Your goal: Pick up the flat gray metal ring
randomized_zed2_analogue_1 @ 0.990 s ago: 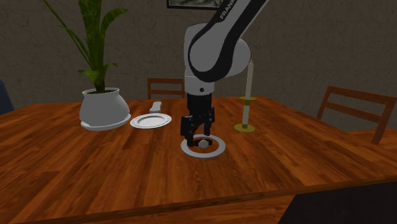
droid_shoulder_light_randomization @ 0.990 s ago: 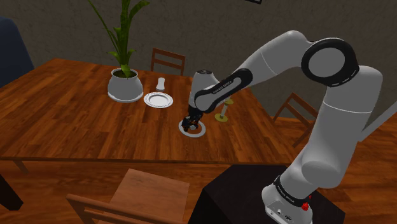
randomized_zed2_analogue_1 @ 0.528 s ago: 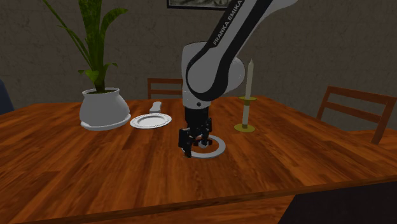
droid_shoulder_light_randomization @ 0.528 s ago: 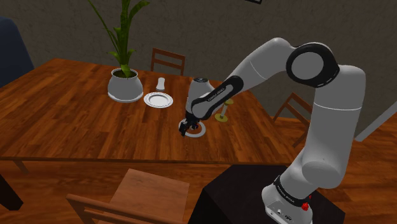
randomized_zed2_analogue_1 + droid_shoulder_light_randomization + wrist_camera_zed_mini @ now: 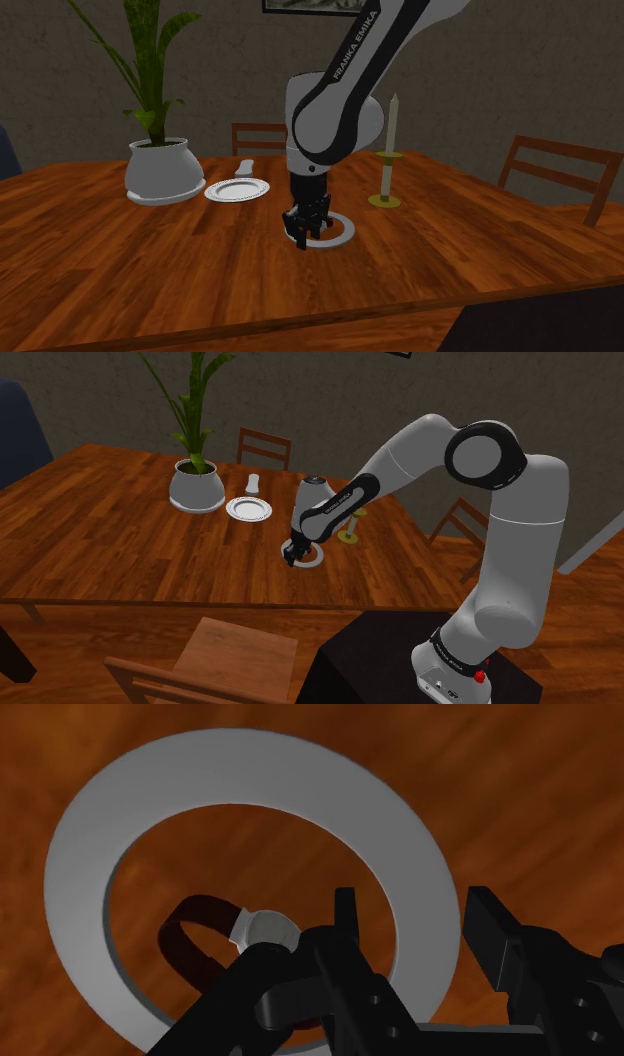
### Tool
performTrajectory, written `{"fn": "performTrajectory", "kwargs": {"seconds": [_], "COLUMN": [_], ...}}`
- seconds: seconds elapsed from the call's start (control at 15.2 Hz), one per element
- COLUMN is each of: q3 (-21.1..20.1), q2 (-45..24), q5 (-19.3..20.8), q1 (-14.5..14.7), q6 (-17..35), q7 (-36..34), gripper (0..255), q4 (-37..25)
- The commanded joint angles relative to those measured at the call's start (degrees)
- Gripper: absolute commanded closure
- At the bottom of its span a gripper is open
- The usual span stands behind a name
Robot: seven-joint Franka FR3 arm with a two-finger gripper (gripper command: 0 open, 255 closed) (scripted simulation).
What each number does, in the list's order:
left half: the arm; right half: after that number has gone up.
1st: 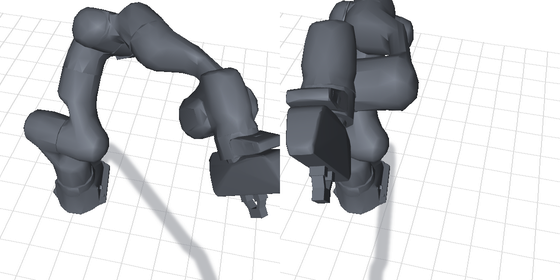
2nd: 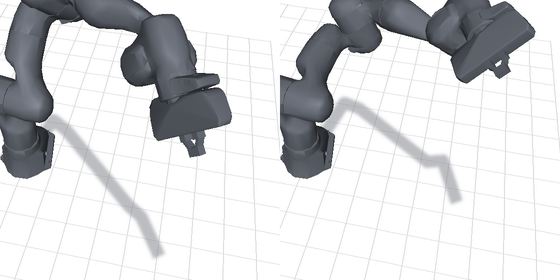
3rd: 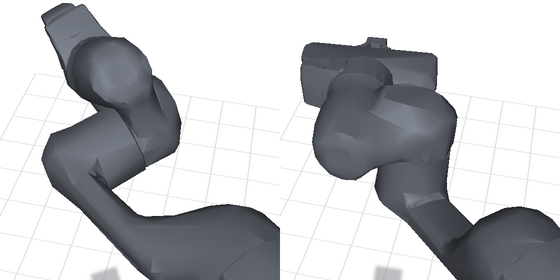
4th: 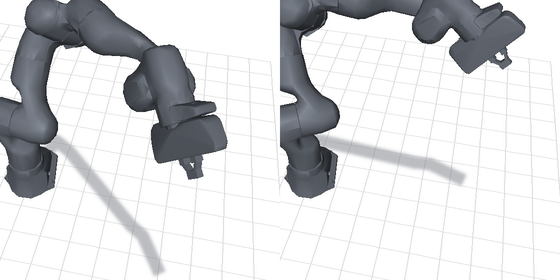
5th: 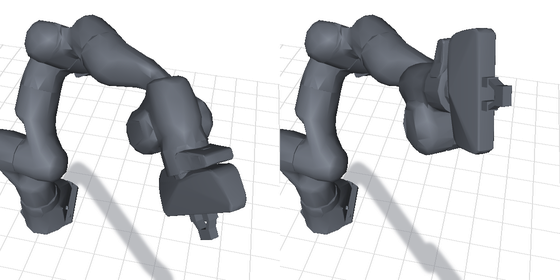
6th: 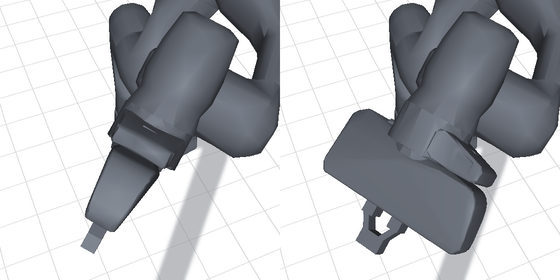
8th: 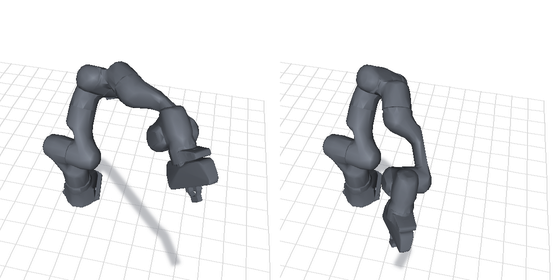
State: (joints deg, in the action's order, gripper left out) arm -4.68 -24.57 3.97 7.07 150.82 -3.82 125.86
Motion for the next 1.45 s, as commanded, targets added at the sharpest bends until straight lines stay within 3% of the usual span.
{"fn": "performTrajectory", "kwargs": {"seconds": [0.0,0.26,1.39], "q3": [-0.06,-0.04,-1.05], "q2": [-0.18,-0.36,9.53], "q5": [-0.02,0.02,-1.68], "q1": [0.03,0.09,-0.64], "q6": [-0.04,0.19,-9.52], "q7": [0.02,-0.06,1.12], "gripper": [255,255,255], "q4": [0.09,0.15,0.29]}}
